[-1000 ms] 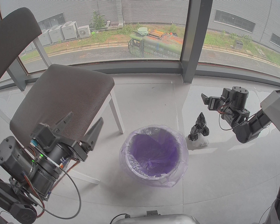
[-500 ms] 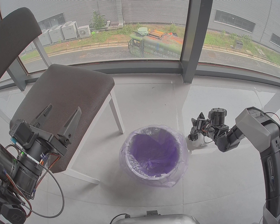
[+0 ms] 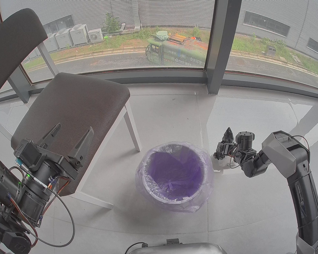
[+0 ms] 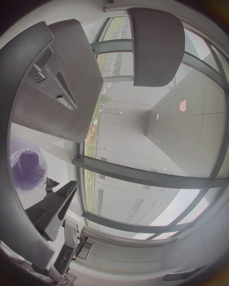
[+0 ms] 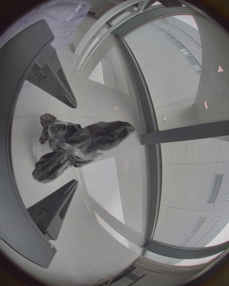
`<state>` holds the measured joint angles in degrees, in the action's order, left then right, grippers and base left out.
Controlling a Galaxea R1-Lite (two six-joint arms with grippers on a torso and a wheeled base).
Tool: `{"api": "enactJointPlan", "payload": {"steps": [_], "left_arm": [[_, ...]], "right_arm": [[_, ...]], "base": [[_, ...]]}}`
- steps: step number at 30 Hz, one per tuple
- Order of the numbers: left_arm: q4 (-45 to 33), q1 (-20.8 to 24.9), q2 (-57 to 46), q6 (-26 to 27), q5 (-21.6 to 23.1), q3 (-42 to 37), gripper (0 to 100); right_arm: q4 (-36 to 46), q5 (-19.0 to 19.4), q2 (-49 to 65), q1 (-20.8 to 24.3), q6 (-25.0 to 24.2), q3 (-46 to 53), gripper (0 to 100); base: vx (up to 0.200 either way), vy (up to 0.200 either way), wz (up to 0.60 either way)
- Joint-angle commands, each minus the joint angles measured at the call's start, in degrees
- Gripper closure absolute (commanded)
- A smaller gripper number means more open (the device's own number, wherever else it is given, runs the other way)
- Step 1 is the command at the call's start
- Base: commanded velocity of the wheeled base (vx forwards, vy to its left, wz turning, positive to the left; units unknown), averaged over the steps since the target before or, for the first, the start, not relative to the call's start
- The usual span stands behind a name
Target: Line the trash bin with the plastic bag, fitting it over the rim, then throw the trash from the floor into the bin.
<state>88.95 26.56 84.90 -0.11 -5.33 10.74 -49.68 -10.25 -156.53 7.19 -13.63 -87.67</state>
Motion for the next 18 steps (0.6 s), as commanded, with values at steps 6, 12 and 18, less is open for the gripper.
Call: {"api": "enactJointPlan", "payload": {"steps": [6,12,18], "left_arm": [[1.0,0.5,3.3,-0.1,0.0,-2.3,0],[1.0,0.7,3.4,-0.1,0.0,-2.5,0],[1.0,1.8,5.6,-0.1,-0.1,-3.2,0]], "right_arm": [[-0.5,0.0,-6.7,-0.2,-0.4,-4.3,0],[0.1,0.0,-7.7,-0.5,-3.2,-6.9,0],[4.1,-0.2,-9.1,-0.5,-7.3,-10.6,0]], "base": [[0.000,0.000,0.00],[0.000,0.000,0.00],[0.000,0.000,0.00]]}}
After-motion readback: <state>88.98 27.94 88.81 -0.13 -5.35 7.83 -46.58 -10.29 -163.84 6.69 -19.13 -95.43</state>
